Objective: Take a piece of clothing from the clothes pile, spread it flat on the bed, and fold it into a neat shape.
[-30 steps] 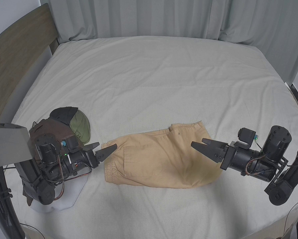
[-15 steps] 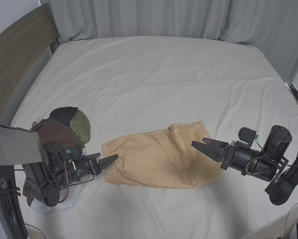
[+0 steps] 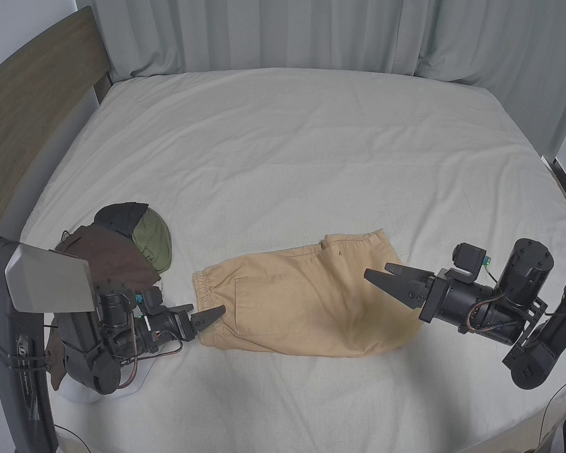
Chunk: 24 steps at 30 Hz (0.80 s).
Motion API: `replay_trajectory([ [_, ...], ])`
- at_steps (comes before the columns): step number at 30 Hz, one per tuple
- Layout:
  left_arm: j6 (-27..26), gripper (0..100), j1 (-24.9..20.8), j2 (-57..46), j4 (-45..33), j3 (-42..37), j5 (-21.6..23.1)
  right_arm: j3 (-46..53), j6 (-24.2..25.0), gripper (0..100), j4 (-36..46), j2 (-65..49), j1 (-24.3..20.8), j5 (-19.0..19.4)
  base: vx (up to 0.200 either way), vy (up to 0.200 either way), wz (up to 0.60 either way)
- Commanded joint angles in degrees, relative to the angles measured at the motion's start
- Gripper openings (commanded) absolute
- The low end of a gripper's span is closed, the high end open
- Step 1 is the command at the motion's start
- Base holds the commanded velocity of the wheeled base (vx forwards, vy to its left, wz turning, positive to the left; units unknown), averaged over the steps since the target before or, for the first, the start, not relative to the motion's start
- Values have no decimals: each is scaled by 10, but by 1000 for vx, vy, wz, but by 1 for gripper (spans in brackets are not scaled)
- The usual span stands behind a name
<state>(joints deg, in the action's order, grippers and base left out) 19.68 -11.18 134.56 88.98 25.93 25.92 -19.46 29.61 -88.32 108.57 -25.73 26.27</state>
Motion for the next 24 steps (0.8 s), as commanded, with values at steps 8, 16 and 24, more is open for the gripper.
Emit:
replay_trajectory([
  [8, 4, 100, 15, 58, 2, 33, -1, 2, -1, 100, 0, 5, -1, 0, 0, 0, 0],
  [16, 34, 100, 19, 80, 2, 58, -3, 3, 0, 100, 0, 12, -4, 0, 0, 0, 0],
  [24, 89, 100, 14, 82, 2, 70, -4, 3, 0, 100, 0, 16, -2, 0, 0, 0, 0],
])
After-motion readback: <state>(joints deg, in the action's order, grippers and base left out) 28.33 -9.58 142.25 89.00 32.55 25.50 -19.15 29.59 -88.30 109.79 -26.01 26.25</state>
